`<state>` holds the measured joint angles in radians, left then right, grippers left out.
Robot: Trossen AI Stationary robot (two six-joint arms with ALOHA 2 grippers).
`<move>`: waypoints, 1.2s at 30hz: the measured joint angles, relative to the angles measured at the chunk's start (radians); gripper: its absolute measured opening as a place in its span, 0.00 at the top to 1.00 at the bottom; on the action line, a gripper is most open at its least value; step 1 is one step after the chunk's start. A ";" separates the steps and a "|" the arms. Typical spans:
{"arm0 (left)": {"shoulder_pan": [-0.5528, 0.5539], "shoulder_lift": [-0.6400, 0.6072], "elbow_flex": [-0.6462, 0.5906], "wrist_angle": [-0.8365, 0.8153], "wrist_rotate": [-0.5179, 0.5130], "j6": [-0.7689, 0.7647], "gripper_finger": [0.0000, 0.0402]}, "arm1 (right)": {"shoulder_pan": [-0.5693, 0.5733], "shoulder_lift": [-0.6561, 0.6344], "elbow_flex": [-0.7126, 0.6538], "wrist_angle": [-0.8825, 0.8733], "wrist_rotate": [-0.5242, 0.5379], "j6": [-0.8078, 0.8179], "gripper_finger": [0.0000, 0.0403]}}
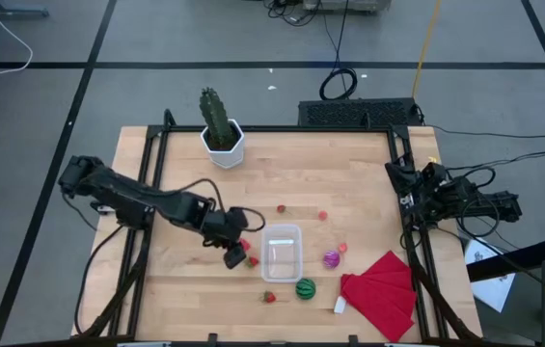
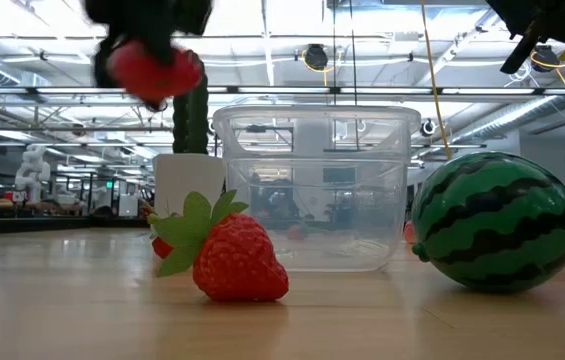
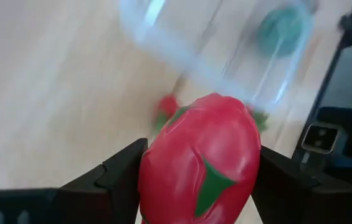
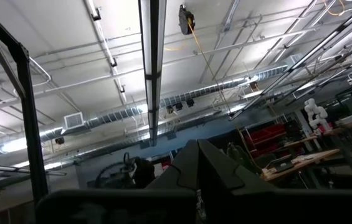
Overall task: Pick and placing Produce into tupperware
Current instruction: Put the dragon fruit into the transparent bin
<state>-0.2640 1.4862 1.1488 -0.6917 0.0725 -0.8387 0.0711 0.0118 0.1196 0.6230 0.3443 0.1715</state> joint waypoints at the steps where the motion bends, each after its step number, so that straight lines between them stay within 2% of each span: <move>1: 0.009 0.013 0.048 -0.035 -0.011 0.033 0.39 | 0.000 0.001 0.000 -0.003 0.000 0.000 1.00; 10: 0.075 0.257 0.509 -0.386 -0.016 0.262 0.39 | 0.000 0.003 0.000 -0.011 0.000 0.000 1.00; 15: 0.101 0.411 0.705 -0.526 0.057 0.317 0.39 | 0.000 0.004 0.000 -0.013 0.000 0.000 1.00; 19: 0.113 0.508 0.823 -0.540 0.123 0.346 0.39 | 0.000 0.004 0.000 -0.015 0.000 0.000 1.00; 24: 0.125 0.589 0.895 -0.535 0.163 0.346 0.39 | 0.000 0.004 0.000 -0.021 0.000 0.000 1.00; 31: 0.140 0.648 0.899 -0.468 0.188 0.279 0.39 | 0.000 0.004 0.000 -0.027 0.000 0.000 1.00; 36: 0.143 0.690 0.899 -0.465 0.170 0.234 0.39 | 0.000 0.004 0.000 -0.035 0.000 -0.003 1.00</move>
<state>-0.1209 2.1758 2.0478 -1.1565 0.2426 -0.6050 0.0711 0.0158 0.1196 0.5875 0.3443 0.1683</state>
